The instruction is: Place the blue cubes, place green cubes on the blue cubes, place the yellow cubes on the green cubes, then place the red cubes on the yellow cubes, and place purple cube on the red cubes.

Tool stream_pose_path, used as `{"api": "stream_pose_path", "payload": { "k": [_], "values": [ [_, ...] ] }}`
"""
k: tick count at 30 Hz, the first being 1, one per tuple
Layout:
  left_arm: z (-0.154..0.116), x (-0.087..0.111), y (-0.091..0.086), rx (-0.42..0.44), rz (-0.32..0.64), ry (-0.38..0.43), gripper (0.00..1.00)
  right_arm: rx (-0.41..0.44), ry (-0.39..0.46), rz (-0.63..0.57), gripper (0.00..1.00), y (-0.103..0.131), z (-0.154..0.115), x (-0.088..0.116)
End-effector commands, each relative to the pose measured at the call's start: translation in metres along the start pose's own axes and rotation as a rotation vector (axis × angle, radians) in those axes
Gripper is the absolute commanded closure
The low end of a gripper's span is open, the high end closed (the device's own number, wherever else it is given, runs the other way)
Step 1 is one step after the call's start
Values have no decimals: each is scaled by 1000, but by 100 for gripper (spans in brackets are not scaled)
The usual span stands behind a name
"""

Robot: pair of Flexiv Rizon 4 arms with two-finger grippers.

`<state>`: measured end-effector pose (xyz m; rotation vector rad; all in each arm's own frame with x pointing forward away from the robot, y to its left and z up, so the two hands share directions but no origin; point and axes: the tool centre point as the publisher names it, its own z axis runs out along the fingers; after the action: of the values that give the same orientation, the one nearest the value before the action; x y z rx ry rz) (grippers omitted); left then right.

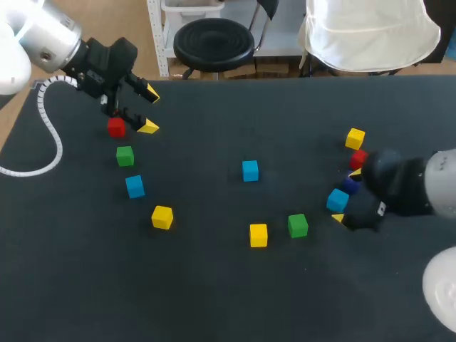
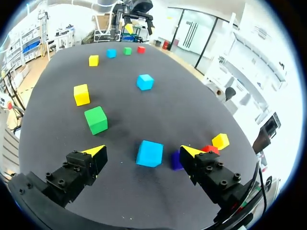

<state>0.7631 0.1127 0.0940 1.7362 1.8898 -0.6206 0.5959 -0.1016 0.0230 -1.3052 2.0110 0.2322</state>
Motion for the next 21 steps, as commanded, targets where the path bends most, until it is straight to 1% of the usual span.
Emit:
{"api": "stream_pose_path", "payload": {
  "k": [1,7,8,10,12,14,15,21],
  "values": [
    [0,0,-1,-3,0,0,0,-34,-134,-8,0,-6,-12,8],
    [0,0,-1,-3,0,0,0,-33,-199,-2,0,-4,-11,9],
    [0,0,-1,-3,0,0,0,-29,-226,2,2,-4,-10,10],
    [0,0,-1,-3,0,0,0,-23,-246,16,3,-2,-10,12],
    [0,0,-1,-3,0,0,0,-17,-281,25,2,1,-9,13],
    [0,0,-1,-3,0,0,0,-19,-272,30,2,5,-7,13],
    [0,0,-1,-3,0,0,0,-18,-282,34,1,6,-6,12],
    [0,0,-1,-3,0,0,0,-16,-299,36,1,13,0,7]
  ]
}}
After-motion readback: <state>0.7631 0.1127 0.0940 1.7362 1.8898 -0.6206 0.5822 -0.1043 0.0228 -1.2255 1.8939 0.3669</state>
